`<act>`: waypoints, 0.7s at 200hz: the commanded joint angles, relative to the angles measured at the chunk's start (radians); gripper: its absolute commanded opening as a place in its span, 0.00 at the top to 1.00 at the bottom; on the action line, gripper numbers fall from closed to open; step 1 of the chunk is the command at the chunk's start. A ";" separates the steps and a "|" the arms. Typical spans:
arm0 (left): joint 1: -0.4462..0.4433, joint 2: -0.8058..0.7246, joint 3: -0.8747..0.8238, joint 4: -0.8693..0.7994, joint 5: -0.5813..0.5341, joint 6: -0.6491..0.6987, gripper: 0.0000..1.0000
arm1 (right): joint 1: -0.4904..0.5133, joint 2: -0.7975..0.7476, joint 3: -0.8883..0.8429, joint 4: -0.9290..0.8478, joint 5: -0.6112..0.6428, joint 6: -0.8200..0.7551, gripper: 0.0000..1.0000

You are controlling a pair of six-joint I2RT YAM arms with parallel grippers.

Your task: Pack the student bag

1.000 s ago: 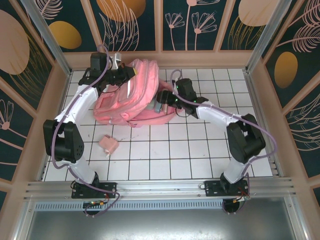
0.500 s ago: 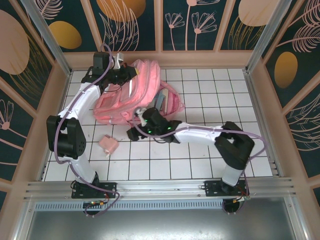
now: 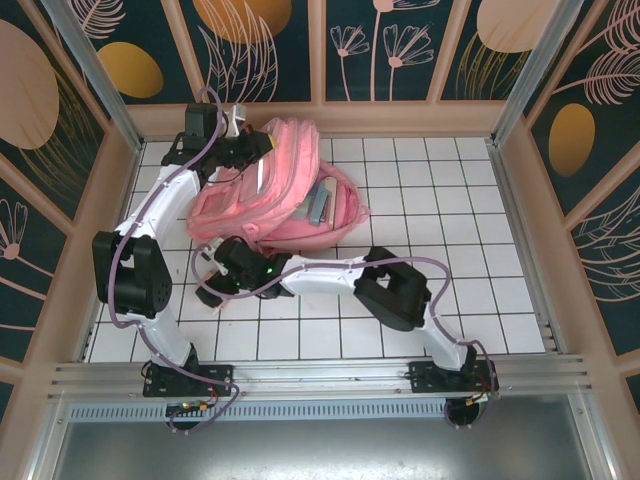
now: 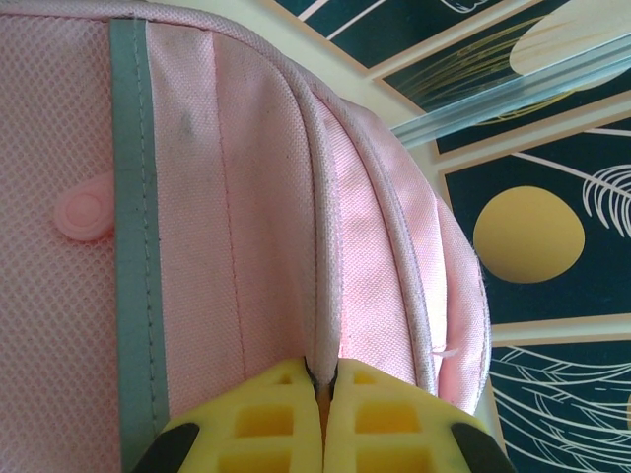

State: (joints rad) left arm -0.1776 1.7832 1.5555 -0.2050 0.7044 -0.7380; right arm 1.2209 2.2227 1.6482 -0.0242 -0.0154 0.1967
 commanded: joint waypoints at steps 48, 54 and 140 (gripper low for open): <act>0.009 -0.053 -0.019 0.101 0.040 0.005 1.00 | 0.014 0.138 0.163 -0.148 0.060 -0.026 0.01; 0.009 -0.055 -0.021 0.100 0.040 0.005 1.00 | 0.014 0.140 0.163 -0.149 0.067 -0.023 0.01; 0.009 -0.061 -0.034 0.106 0.047 0.004 1.00 | -0.003 0.022 0.044 -0.102 0.094 0.019 0.32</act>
State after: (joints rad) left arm -0.1776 1.7821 1.5238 -0.1757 0.7265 -0.7376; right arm 1.2346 2.3310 1.7512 -0.1158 0.0494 0.1925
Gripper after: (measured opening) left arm 0.047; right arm 0.733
